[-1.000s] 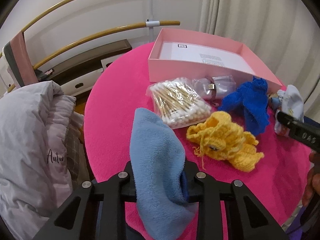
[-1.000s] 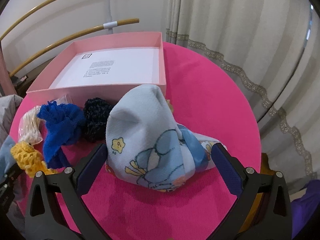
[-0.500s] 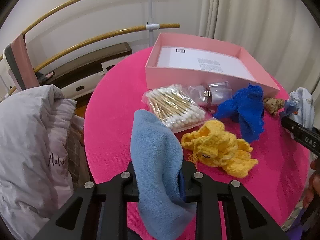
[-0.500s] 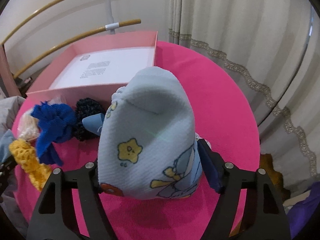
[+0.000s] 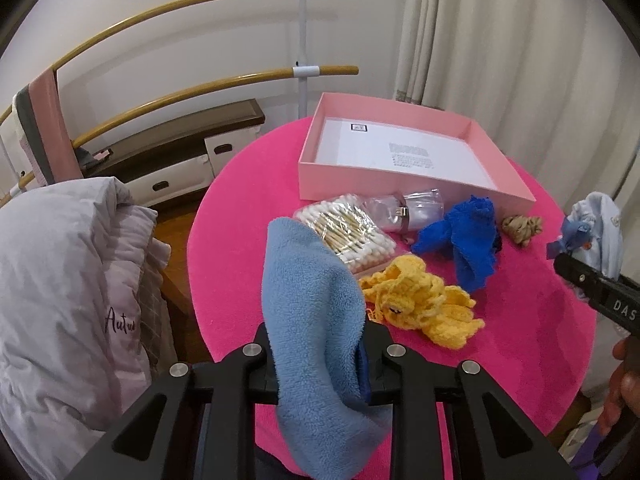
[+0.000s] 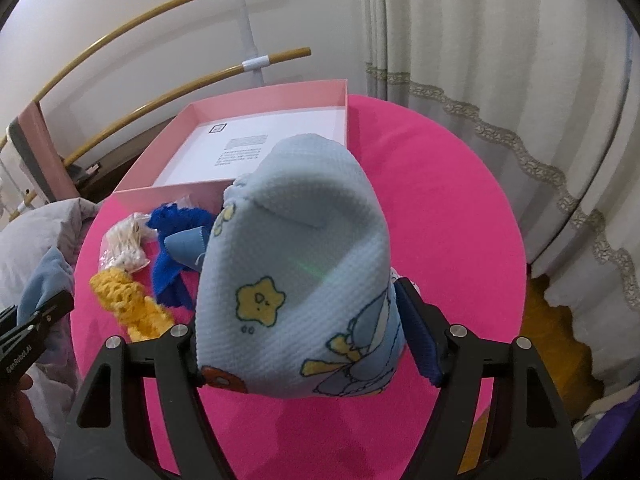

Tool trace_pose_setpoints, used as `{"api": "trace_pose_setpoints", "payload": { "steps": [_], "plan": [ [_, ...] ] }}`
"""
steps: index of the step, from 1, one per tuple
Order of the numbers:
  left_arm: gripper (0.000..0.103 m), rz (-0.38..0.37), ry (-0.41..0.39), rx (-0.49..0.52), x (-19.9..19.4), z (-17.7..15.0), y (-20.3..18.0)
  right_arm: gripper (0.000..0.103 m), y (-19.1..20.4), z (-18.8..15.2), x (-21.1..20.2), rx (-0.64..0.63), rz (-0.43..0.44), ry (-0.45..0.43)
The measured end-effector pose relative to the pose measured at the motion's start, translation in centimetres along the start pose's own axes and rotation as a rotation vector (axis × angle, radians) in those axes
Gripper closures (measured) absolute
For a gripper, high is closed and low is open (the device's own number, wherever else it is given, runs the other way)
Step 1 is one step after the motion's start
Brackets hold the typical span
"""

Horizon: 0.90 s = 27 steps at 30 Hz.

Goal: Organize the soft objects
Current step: 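Carry the cloth and hat into the pink box and release both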

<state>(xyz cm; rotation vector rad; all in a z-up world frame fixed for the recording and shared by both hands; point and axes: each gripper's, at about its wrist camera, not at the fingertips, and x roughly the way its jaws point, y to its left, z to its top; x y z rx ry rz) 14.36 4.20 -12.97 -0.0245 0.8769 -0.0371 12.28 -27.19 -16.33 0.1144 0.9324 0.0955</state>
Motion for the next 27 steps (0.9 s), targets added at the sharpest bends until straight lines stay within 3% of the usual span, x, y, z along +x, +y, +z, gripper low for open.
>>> {"api": "trace_pose_setpoints", "payload": {
  "steps": [9, 19, 27],
  "plan": [
    [0.081, -0.042, -0.043, 0.025, -2.2, 2.2, -0.8, 0.030, 1.5, 1.6, -1.6, -0.036, 0.042, -0.030],
    [0.081, -0.059, -0.126, 0.063, -1.4, 11.2, -3.5, 0.030, 4.0, 9.1, -1.3, -0.102, 0.072, -0.077],
    [0.081, -0.021, -0.136, 0.086, 2.8, 17.6, -5.4, 0.030, 4.9, 15.0, 2.3, -0.085, 0.071, -0.080]
  ]
}}
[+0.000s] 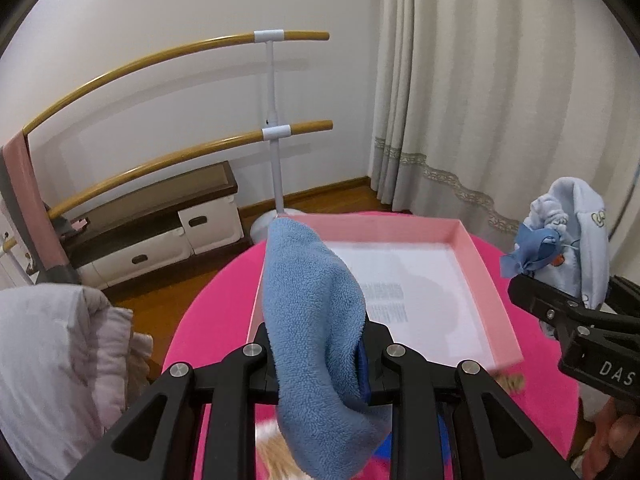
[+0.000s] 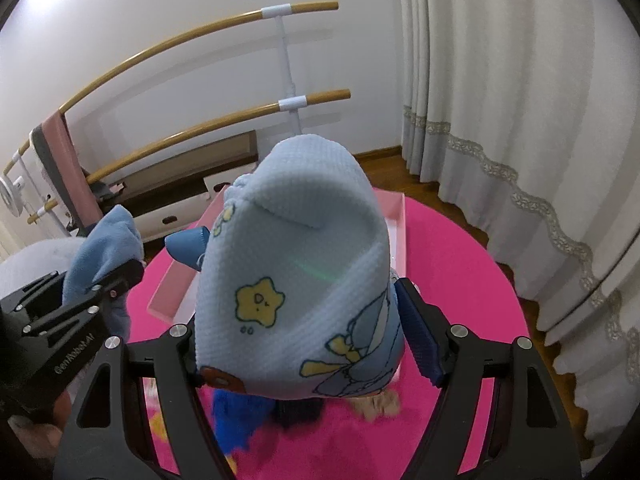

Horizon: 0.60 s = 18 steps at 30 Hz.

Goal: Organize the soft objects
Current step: 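Carry the cloth and hat into the pink box and release both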

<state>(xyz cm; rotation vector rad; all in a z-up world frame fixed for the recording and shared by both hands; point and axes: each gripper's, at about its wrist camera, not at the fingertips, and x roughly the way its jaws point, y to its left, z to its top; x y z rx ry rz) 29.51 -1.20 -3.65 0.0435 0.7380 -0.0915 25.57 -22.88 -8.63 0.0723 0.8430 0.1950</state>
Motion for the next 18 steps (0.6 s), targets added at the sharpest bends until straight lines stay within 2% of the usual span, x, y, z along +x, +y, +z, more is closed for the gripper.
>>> {"api": "trace_pose_setpoints", "payload": {
  "steps": [9, 18],
  "plan": [
    [0.081, 0.007, 0.050, 0.010, 8.0, 5.5, -2.6, 0.030, -0.8, 3.8, 6.0, 0.010, -0.016, 0.063],
    [0.081, 0.008, 0.112, 0.003, 15.5, 9.0, -2.8, 0.030, -0.9, 4.7, 9.5, 0.012, -0.038, 0.110]
  ]
}}
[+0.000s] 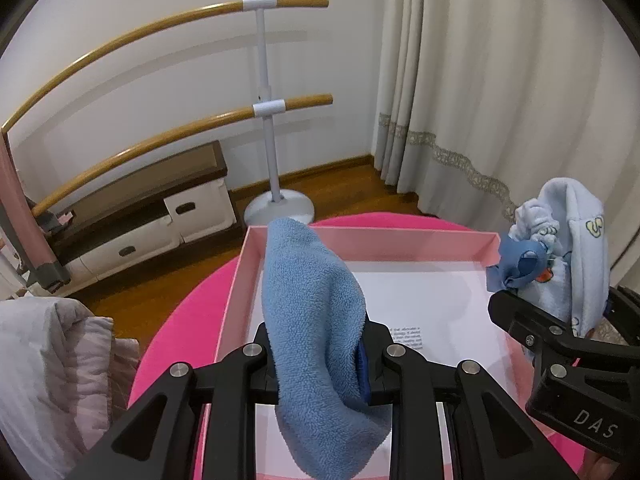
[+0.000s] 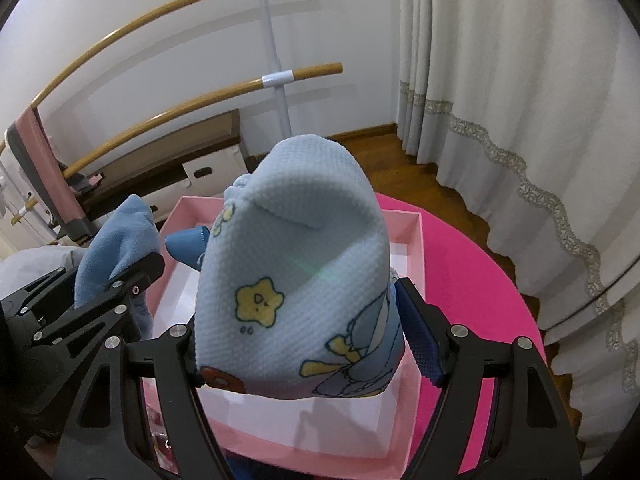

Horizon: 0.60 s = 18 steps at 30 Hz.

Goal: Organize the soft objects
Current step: 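Carry the cloth and hat into the pink box and release both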

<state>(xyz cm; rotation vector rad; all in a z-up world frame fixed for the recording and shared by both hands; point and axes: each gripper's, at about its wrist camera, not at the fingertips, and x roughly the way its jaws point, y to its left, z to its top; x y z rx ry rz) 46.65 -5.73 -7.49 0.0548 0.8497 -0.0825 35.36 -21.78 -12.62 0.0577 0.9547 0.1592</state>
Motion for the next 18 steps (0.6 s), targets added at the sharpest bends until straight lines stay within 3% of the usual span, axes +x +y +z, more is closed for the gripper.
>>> {"api": "trace_pose_setpoints", "payload": {
  "steps": [6, 7, 8, 10, 11, 12, 13, 18],
  "plan": [
    [0.073, 0.000, 0.020, -0.012, 2.9, 1.5, 0.2, 0.028, -0.9, 0.1, 1.7, 0.022, 0.002, 0.022],
    [0.063, -0.004, 0.020, -0.016, 3.2, 1.7, 0.4, 0.027, -1.0, 0.2, 1.9, 0.025, 0.004, 0.026],
    [0.045, -0.008, 0.018, -0.020, 3.4, 1.7, 0.6, 0.025, -1.0, 0.2, 1.9, 0.025, 0.005, 0.027],
    [0.032, 0.017, -0.001, -0.026, 3.0, 1.1, 1.2, 0.020, -1.2, 0.3, 2.0, 0.031, 0.003, 0.019],
    [0.029, 0.023, -0.012, -0.030, 2.9, 1.2, 1.4, 0.004, -1.4, 0.3, 1.9, 0.043, -0.004, 0.014],
    [0.024, 0.023, -0.020, -0.036, 2.7, 1.2, 1.7, 0.000, -1.8, 0.4, 1.7, 0.056, -0.006, 0.005],
    [0.013, 0.019, -0.028, -0.041, 2.6, 1.1, 1.9, 0.000, -1.9, 0.3, 1.6, 0.058, 0.000, 0.007],
    [0.002, 0.032, -0.097, -0.064, 1.1, 0.6, 3.1, 0.000, -1.6, 0.0, 0.7, 0.061, 0.021, -0.008]
  ]
}}
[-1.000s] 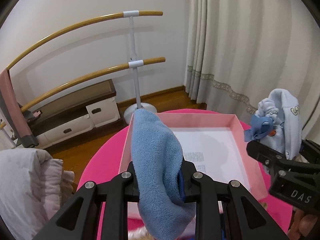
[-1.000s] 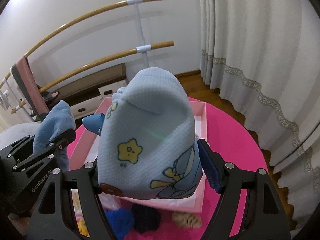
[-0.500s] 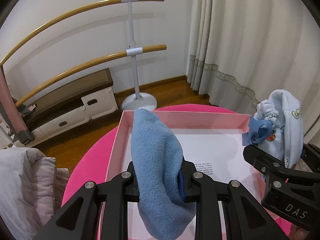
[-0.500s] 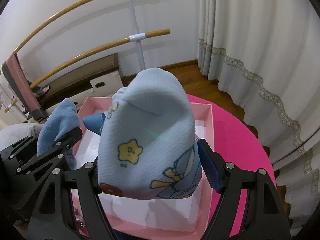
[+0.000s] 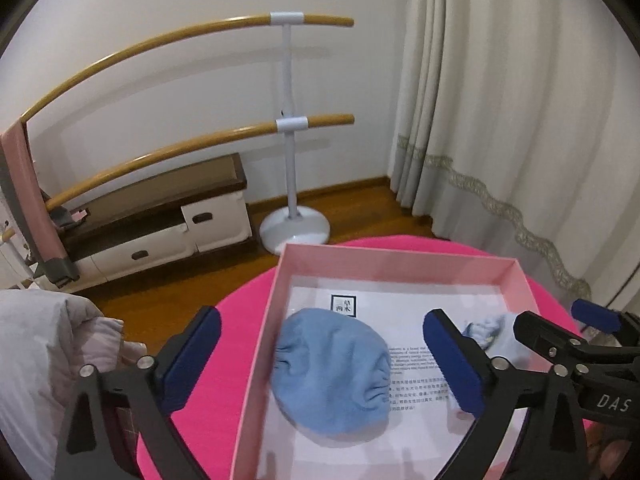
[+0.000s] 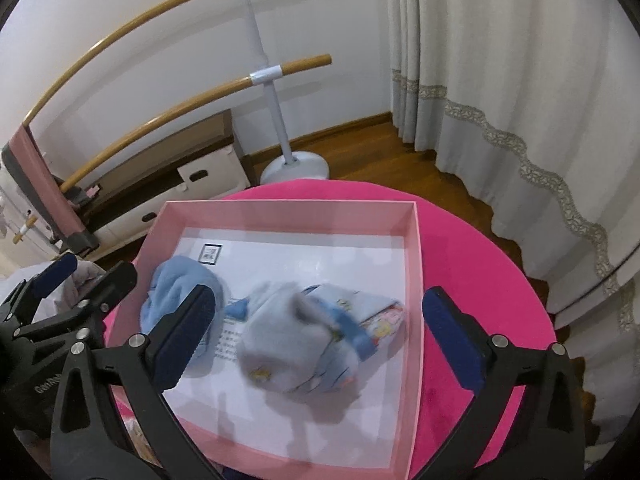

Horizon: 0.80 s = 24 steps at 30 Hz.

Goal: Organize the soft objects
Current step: 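Withdraw both tools from the box and move toward the remaining items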

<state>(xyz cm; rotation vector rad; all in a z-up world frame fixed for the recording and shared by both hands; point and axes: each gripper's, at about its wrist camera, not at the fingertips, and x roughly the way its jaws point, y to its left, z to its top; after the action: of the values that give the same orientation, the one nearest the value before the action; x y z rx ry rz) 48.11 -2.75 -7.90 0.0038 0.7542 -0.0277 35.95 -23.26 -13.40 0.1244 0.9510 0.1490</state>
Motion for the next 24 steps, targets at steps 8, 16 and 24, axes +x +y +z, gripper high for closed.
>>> {"api": "trace_pose_setpoints", "payload": {
  "steps": [8, 16, 24],
  "plan": [
    [0.000, 0.006, -0.047, 0.032, -2.5, -2.6, 0.2, 0.000, 1.2, -1.5, -3.4, 0.026, -0.013, -0.050],
    [0.000, 0.020, -0.077, 0.067, -7.8, -7.3, 0.8, 0.000, 2.1, -4.2, -8.5, 0.030, -0.037, -0.120],
    [0.000, 0.051, -0.116, 0.049, -14.4, -12.4, 0.1, 0.000, 2.4, -8.1, -13.8, 0.003, -0.032, -0.207]
  ]
}}
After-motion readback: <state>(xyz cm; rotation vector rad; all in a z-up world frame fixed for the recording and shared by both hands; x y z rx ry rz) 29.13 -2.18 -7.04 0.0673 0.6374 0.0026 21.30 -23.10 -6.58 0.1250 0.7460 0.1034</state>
